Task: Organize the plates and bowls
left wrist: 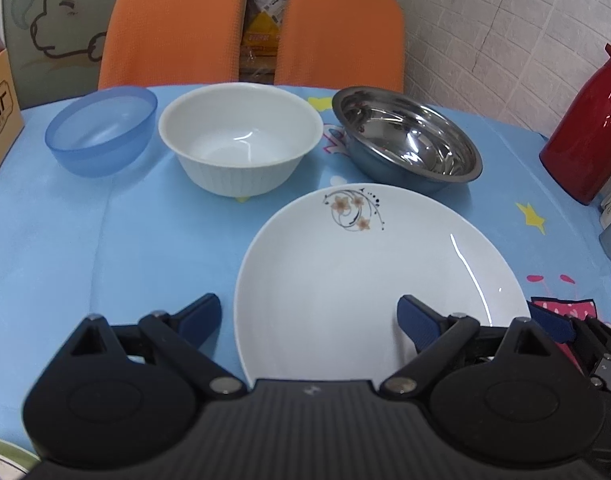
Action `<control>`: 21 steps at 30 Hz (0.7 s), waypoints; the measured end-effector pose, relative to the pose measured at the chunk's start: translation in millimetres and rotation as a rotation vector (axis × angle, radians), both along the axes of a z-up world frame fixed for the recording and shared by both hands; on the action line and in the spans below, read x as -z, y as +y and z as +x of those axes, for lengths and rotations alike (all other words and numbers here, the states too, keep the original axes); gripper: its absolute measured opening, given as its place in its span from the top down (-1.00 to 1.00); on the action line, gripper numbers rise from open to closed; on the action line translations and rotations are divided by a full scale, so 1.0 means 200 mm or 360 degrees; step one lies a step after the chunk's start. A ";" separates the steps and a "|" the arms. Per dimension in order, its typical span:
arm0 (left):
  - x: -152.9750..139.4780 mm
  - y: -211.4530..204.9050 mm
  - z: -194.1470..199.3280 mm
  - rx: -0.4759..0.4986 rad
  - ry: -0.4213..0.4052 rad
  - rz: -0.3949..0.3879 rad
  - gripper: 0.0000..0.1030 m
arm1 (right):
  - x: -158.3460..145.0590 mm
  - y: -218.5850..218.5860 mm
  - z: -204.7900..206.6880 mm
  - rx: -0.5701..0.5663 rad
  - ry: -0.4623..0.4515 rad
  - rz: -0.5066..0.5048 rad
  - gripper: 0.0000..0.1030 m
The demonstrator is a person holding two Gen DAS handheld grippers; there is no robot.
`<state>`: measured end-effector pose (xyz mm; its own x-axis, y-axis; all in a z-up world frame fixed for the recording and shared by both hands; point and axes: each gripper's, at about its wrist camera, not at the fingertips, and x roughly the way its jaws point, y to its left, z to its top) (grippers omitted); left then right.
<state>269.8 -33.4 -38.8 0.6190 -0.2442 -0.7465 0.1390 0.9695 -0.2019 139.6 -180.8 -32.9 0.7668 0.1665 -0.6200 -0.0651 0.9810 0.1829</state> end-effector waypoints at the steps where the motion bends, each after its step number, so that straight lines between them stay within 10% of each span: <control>1: 0.00 0.00 0.00 0.0003 -0.0007 -0.0009 -0.81 | 0.00 0.00 0.00 0.0009 -0.0006 0.0009 -1.00; 5: 0.01 -0.08 -0.03 0.0016 -0.0070 0.0114 -0.57 | 0.01 0.11 0.00 -0.0070 -0.0047 -0.0175 -1.00; 21: -0.25 -0.01 -0.48 0.0018 -0.0210 0.0018 -0.53 | -0.20 0.14 -0.38 0.0007 -0.0186 -0.0101 -1.00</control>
<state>174.8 -35.3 11.6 0.7093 -0.2441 -0.6613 0.1749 0.9697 -0.1703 62.9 -152.5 6.5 0.8350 0.1264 -0.5356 -0.0781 0.9906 0.1120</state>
